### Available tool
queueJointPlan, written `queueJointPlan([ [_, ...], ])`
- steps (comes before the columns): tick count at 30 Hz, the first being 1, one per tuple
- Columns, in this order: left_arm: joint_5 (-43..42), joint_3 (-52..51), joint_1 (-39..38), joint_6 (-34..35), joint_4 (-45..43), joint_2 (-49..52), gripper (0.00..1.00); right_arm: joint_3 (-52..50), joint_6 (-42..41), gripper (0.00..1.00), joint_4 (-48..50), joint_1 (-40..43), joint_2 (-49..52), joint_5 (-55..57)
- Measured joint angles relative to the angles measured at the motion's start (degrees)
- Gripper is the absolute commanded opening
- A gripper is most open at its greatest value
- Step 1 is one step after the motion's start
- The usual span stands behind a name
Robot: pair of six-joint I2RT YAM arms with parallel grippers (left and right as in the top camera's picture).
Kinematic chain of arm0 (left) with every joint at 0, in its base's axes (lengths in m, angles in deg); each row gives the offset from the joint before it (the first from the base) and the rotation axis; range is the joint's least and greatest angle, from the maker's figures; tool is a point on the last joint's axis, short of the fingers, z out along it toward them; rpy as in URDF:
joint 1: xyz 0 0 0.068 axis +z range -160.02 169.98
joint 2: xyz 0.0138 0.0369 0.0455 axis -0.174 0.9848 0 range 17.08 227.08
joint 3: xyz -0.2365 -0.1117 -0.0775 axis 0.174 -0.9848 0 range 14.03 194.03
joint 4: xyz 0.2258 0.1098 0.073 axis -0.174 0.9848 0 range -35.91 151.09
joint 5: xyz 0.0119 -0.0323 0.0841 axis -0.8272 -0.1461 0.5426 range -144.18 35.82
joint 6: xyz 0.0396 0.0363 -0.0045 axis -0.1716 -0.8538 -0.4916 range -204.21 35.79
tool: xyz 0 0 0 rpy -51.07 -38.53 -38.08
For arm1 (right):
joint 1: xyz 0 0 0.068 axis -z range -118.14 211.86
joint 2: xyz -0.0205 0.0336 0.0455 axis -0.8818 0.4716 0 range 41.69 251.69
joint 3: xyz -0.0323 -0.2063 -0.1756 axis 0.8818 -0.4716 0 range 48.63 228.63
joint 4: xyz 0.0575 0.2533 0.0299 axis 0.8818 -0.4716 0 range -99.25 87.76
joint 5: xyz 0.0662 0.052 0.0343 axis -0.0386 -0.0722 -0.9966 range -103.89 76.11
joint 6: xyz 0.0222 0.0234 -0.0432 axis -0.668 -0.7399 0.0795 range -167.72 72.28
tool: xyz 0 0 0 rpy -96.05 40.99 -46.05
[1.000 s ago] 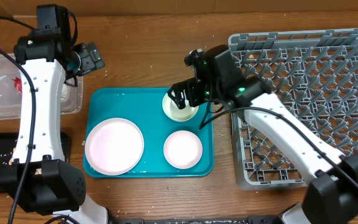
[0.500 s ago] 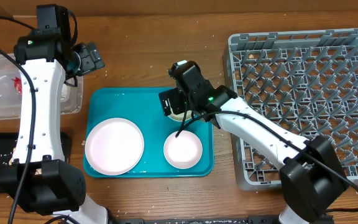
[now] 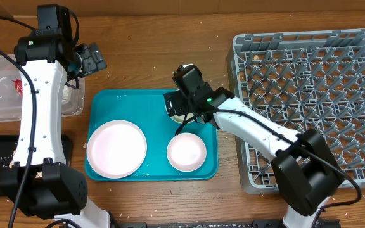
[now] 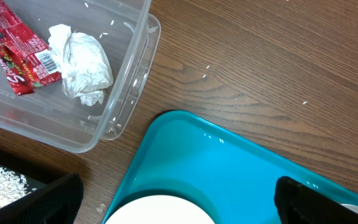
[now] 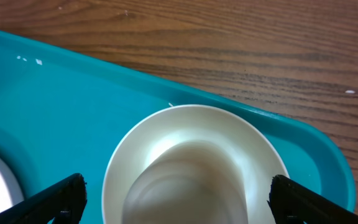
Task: Sort waste into correct bins and load items into the dishwasher
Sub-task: 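Lower the right gripper onto the white cup and grip its rim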
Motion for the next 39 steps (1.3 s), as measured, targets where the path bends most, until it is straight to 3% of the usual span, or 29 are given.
queueJointPlan([
  [21, 0.0, 0.0, 0.0, 0.0, 0.0, 0.0, 1.0, 0.0, -2.3, 0.89, -0.2, 0.0, 1.4, 0.1],
  [26, 0.0, 0.0, 0.0, 0.0, 0.0, 0.0, 1.0, 0.0, -2.5, 0.81, -0.2, 0.0, 1.4, 0.1],
  [39, 0.0, 0.0, 0.0, 0.0, 0.0, 0.0, 1.0, 0.0, -2.6, 0.82, 0.0, 0.0, 1.4, 1.7],
])
